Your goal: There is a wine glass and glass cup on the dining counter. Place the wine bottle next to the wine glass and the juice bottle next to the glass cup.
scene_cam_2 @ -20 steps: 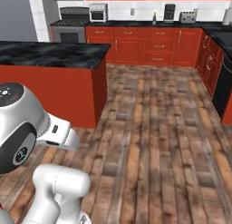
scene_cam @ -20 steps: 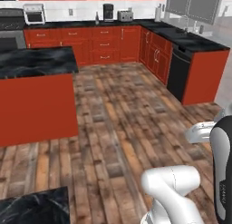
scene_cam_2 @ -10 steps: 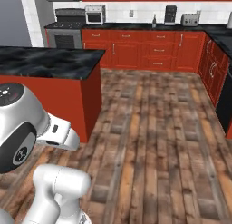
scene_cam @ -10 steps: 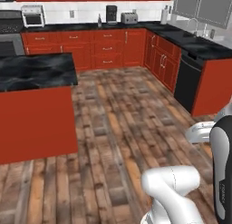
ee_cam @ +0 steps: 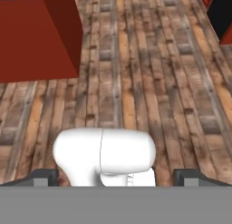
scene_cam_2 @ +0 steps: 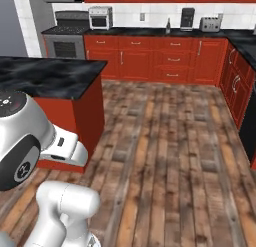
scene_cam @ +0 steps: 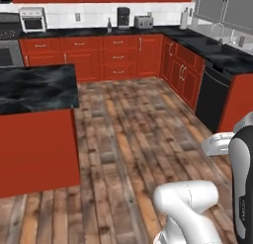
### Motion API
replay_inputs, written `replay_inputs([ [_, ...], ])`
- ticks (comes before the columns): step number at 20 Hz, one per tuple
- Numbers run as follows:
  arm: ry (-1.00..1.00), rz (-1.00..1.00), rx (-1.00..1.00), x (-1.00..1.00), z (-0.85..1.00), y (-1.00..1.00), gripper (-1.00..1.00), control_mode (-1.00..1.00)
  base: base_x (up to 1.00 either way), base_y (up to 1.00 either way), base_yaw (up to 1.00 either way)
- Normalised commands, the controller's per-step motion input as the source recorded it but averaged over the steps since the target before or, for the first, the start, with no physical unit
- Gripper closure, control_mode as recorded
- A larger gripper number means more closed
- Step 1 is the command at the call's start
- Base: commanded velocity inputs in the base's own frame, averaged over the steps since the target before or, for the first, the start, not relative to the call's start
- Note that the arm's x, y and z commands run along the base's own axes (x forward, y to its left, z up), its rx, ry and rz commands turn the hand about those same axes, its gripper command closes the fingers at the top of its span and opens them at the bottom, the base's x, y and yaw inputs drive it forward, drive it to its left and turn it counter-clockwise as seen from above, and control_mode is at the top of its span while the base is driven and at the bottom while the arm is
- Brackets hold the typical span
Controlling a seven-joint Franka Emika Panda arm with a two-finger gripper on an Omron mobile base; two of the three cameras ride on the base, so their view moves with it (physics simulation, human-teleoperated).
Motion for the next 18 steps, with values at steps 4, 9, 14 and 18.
replay_inputs([
  [4,0.0,0.0,0.0,0.0,0.0,0.0,-1.0,1.0,0.74,-0.4,0.03],
  [9,0.0,0.0,0.0,0.0,0.0,0.0,-1.0,1.0,0.72,-0.41,0.03],
  [14,0.0,0.0,0.0,0.0,0.0,0.0,-1.0,1.0,0.68,-0.42,0.02],
  [18,0.0,0.0,0.0,0.0,0.0,0.0,-1.0,1.0,0.68,-0.42,0.01],
])
